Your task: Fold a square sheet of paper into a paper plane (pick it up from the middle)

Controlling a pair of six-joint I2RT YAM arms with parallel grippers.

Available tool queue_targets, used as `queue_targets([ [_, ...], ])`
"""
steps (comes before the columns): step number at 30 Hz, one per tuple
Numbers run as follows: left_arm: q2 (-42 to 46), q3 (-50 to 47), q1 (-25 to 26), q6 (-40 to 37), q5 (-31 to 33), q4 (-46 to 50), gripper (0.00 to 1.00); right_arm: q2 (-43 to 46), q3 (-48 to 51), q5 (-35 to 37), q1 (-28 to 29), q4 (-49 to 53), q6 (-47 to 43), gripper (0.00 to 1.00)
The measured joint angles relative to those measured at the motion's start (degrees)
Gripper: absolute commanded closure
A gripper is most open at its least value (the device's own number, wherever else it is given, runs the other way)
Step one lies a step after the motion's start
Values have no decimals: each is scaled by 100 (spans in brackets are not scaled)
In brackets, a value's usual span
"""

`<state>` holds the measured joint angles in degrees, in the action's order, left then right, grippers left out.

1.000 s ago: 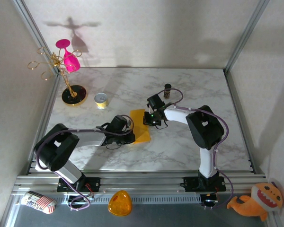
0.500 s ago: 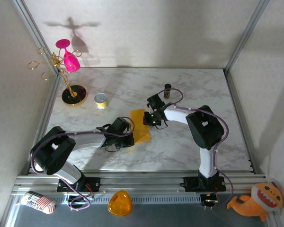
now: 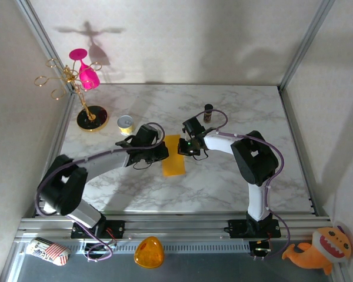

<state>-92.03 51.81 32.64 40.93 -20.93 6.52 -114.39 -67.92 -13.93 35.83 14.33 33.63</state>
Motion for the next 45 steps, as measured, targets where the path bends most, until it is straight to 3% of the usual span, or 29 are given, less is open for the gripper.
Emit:
queue_targets([
  [5, -1027, 428, -107, 118, 0, -365, 99, 0, -2, 4, 0, -2, -11, 97],
  [12, -1530, 579, -289, 267, -26, -844, 98, 0, -2, 4, 0, 0, -107, 97],
  [18, -1578, 452, -542, 306, -24, -1309, 97, 0, -2, 24, 0, 2, -151, 97],
  [25, -1405, -400, -715, 417, -92, -2332, 96, 0, -2, 50, 4, -20, -177, 97],
  [36, -1180, -337, -1095, 35, 144, -1843, 97, 0, -2, 85, 15, -20, -297, 97],
  [45, -1156, -339, -660, 225, -216, -2575, 97, 0, -2, 87, 17, -22, -297, 97],
])
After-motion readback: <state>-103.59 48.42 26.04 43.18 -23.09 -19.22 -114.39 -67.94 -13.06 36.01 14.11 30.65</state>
